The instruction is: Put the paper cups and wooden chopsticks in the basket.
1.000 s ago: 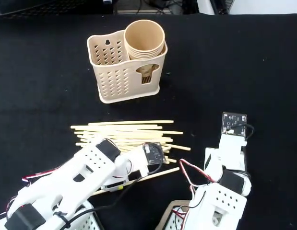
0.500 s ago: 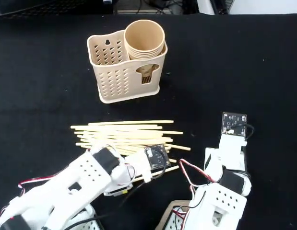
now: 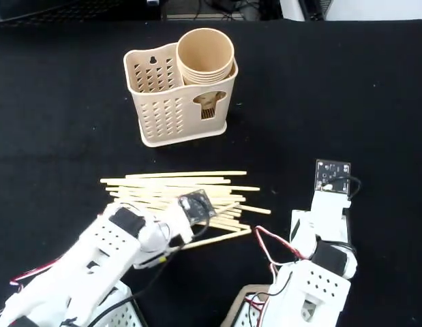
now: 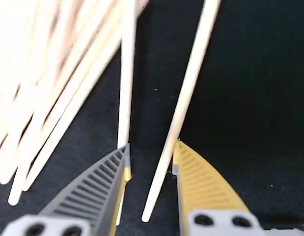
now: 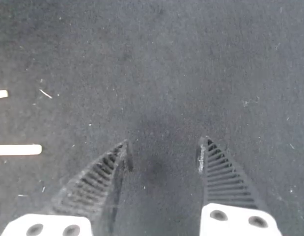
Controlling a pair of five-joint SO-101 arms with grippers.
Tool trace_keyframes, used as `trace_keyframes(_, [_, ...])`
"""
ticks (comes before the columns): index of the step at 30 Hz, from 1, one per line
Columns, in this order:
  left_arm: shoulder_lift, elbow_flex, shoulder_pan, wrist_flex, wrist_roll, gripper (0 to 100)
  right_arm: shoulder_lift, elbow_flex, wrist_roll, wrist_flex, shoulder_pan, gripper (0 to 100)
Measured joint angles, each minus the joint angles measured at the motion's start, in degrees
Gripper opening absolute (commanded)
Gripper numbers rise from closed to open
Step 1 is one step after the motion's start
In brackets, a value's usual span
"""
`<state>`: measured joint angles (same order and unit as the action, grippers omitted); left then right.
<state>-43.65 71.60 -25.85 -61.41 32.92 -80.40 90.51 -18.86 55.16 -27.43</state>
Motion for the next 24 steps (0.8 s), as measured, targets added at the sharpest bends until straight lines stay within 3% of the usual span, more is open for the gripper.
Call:
trace_keyframes(11, [0.0, 0.1, 0.6, 3.6, 0.0, 16, 0.0, 0.0, 0.0, 0.0, 0.0, 22.2])
trace_keyframes(15, [0.0, 0.1, 0.6, 3.7, 0.0, 24, 0.0, 0.0, 0.0, 0.0, 0.0, 22.2])
trace_keyframes(18, [0.0, 0.1, 0.9, 3.8, 0.0, 23, 0.0, 0.0, 0.0, 0.0, 0.0, 22.2])
trace_keyframes(24, [0.0, 0.1, 5.0, 7.9, 0.0, 24, 0.0, 0.0, 0.0, 0.0, 0.0, 22.2])
